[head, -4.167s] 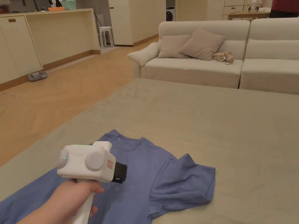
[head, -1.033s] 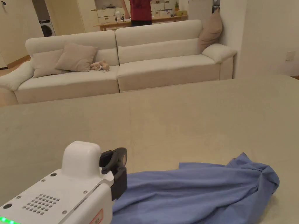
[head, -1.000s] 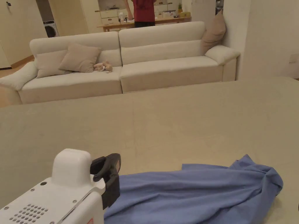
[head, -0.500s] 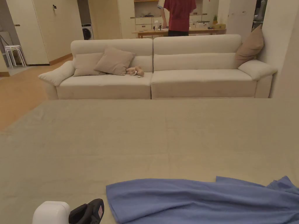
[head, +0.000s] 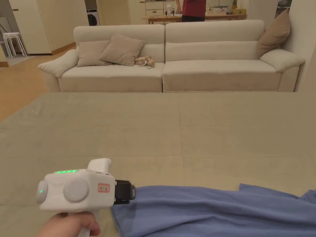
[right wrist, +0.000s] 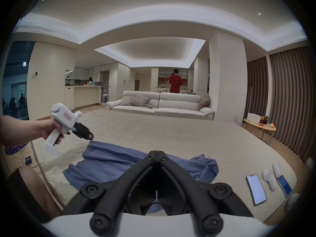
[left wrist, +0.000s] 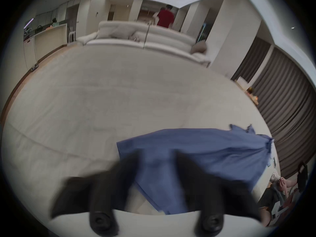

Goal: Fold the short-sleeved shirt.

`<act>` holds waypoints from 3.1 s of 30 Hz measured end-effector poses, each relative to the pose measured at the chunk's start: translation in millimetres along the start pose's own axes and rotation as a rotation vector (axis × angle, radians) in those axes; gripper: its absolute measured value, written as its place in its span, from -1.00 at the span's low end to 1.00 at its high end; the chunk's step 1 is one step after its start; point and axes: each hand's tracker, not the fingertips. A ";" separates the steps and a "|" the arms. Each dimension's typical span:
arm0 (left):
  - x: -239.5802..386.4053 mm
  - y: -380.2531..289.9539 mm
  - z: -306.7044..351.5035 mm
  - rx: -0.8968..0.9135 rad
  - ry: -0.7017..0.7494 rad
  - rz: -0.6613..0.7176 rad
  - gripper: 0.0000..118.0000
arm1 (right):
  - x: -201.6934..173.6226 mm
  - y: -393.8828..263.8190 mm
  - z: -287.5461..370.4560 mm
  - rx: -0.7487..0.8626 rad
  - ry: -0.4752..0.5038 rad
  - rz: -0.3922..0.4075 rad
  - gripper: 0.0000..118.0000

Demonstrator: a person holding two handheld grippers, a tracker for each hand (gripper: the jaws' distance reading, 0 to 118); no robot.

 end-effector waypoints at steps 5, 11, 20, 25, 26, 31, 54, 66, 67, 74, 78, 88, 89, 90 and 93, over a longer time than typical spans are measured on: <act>-18.7 8.2 -40.4 -0.078 0.065 0.028 0.84 | -1.3 -0.5 -16.5 -0.016 0.021 0.014 -1.00; -7.6 2.7 -56.3 -0.101 0.157 -0.051 0.82 | 0.2 -2.0 -23.5 -0.024 0.031 0.029 -1.00; 23.0 -14.7 -47.2 -0.021 0.159 -0.231 -0.92 | 5.6 -2.9 -18.4 -0.033 0.019 0.010 -1.00; 33.8 -26.7 -37.2 -0.010 0.118 -0.275 -0.92 | 17.4 -7.6 -14.0 -0.044 0.008 0.008 -1.00; 38.3 -29.1 -32.1 0.005 0.102 -0.264 -0.92 | 21.2 -8.5 -15.0 -0.053 0.009 -0.002 -1.00; 45.9 -36.2 -4.5 0.067 0.044 -0.271 -0.92 | 62.6 6.7 -46.4 -0.144 0.044 -0.021 -1.00; 76.8 -39.3 36.4 0.114 -0.026 -0.248 -0.92 | 170.6 -22.9 -234.1 -0.884 0.128 -0.039 -0.82; 59.8 -1.6 127.8 0.388 -0.041 -0.176 -0.92 | 154.2 69.7 -142.8 -0.405 0.124 -0.070 -0.83; 58.2 3.6 142.8 0.423 -0.035 -0.178 -0.92 | 153.3 82.2 -132.1 -0.364 0.119 -0.085 -0.83; 15.7 49.3 228.3 0.571 -0.079 -0.114 -0.92 | 160.5 167.0 -69.2 -0.143 0.098 -0.143 -0.83; 23.4 70.6 274.9 0.647 -0.086 -0.157 -0.92 | 156.7 203.6 -48.2 -0.060 0.068 -0.101 -0.83; 44.0 171.9 291.9 0.697 -0.010 -0.174 -0.92 | 147.3 291.5 -118.9 0.030 0.029 -0.046 -0.83; 45.5 185.1 289.1 0.705 0.026 -0.192 -0.92 | 144.7 301.1 -130.1 0.032 0.037 -0.046 -0.83; 45.9 201.3 284.7 0.721 0.057 -0.219 -0.92 | 143.4 308.9 -145.0 0.052 0.030 -0.034 -0.83; 48.1 248.2 274.8 0.731 0.093 -0.212 -0.92 | 140.4 327.9 -185.0 0.096 0.033 -0.002 -0.83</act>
